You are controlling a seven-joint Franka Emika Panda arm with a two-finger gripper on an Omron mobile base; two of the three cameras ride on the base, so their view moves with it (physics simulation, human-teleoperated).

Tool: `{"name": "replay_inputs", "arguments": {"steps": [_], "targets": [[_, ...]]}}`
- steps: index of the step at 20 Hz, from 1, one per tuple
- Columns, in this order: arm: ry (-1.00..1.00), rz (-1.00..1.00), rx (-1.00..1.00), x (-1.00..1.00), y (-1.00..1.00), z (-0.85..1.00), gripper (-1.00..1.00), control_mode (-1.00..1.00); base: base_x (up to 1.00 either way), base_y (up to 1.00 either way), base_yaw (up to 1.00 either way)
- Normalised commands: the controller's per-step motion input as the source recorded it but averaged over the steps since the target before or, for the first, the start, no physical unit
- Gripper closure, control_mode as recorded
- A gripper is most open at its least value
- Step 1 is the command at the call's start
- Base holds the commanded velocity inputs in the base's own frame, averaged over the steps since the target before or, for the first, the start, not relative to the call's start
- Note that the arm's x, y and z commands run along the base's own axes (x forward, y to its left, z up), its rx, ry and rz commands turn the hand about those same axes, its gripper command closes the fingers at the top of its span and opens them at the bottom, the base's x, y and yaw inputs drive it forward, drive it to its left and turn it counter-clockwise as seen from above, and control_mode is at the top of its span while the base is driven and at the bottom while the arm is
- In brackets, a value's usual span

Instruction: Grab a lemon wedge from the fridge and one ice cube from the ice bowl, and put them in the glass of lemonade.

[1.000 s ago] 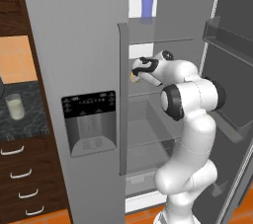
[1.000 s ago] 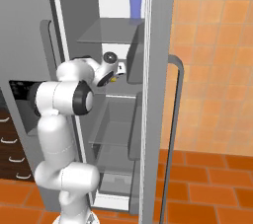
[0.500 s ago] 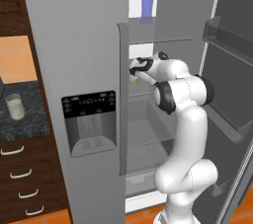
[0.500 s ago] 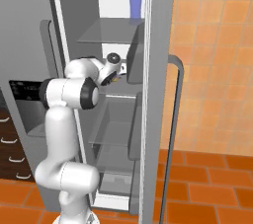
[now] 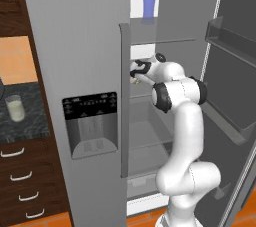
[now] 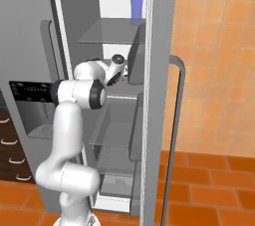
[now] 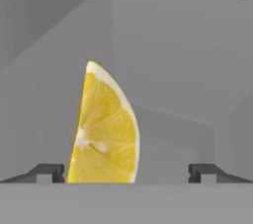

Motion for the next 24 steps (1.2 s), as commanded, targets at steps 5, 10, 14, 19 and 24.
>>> {"name": "replay_inputs", "arguments": {"steps": [5,10,14,19,24], "targets": [[0.07,0.0,0.0,0.36,0.1,-0.22,-1.0,-1.0,0.0,0.0,0.0],[0.03,0.0,0.0,0.17,0.05,-0.33,1.0,-1.0,0.0,0.0,0.0],[0.01,0.0,0.0,-0.18,-0.03,-0.51,1.0,-1.0,0.0,0.0,0.0],[0.0,0.0,0.0,-0.52,-0.2,-0.47,1.0,-1.0,0.0,0.0,0.0],[-0.02,-0.01,-0.01,-0.52,-0.1,-0.28,1.0,-1.0,0.0,0.0,0.0]]}}
